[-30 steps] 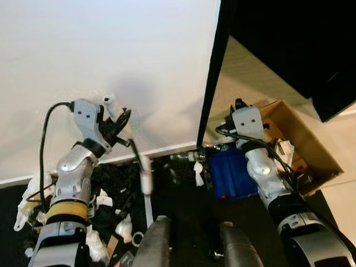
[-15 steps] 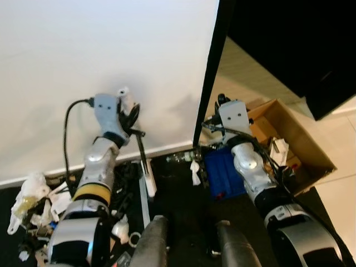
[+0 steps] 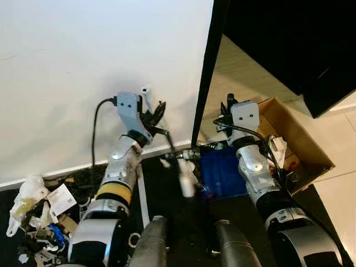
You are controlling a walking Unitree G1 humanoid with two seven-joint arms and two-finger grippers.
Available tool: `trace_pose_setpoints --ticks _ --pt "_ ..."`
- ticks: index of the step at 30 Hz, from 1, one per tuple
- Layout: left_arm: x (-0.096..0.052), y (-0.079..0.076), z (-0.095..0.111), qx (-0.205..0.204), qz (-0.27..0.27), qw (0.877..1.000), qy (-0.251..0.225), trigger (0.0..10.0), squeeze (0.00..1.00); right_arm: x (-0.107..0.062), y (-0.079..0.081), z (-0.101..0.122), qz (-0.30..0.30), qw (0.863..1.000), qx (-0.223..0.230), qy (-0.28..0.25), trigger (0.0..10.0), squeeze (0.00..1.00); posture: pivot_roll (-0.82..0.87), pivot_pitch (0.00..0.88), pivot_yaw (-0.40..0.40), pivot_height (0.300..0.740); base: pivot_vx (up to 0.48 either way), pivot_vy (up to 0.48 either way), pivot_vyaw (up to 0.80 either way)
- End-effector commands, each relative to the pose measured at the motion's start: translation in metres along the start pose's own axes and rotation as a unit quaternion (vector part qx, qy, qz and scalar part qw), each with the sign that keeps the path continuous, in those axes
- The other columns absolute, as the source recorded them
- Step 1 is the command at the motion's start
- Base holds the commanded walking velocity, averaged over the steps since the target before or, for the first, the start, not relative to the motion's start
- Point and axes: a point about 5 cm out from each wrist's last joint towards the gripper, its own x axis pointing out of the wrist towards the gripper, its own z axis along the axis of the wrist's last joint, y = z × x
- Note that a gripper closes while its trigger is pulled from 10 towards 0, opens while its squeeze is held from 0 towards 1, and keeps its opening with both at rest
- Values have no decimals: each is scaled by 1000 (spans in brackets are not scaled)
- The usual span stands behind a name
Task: Sweep floor
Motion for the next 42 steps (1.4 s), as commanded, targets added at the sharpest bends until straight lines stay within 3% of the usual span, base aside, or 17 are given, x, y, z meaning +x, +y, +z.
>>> trace_pose_setpoints --ticks 1,6,11,12,15,20,23,28,35,38,41,42 --pt "-14 6 3 7 3 1000 -2 10000 0 -8 32 0 37 997 73 -6 10000 0 242 364 43 740 0 0 0" --pt "-25 15 16 16 15 1000 -16 10000 0 -7 43 5 69 993 95 -18 10000 0 246 355 44 740 0 0 0" --pt "-51 31 54 42 21 998 -37 10000 0 -8 50 10 90 988 121 -29 10000 0 263 340 43 740 0 0 0" --pt "-51 31 54 42 21 998 -37 10000 0 -8 50 10 90 988 121 -29 10000 0 263 340 43 740 0 0 0" --pt "-69 38 79 73 22 996 -35 10000 0 -18 51 -4 100 991 87 -3 10000 0 278 328 39 740 0 0 0" --pt "-81 43 94 99 26 994 -31 10000 0 -24 49 -13 107 992 61 12 10000 0 281 322 34 740 0 0 0" --pt "-94 55 107 132 52 990 -24 10000 0 -29 42 -18 109 993 35 16 10000 0 276 316 27 740 0 0 0" --pt "-101 58 112 154 56 986 -8 10000 0 -30 37 -19 113 993 15 18 10000 0 270 315 25 740 0 0 0" --pt "-115 60 113 180 38 981 57 10000 0 -36 30 -27 102 994 -19 30 10000 0 275 312 25 740 0 0 0" --pt "-125 71 89 187 57 975 102 10000 0 -43 30 -37 94 994 -34 51 10000 0 276 308 16 740 0 0 0" --pt "-128 75 80 183 66 975 110 10000 0 -44 30 -40 87 994 -29 61 10000 0 275 309 16 740 0 0 0" --pt "-128 79 66 176 77 975 110 10000 0 -46 28 -43 81 994 -26 72 10000 0 276 312 5 740 0 0 0"
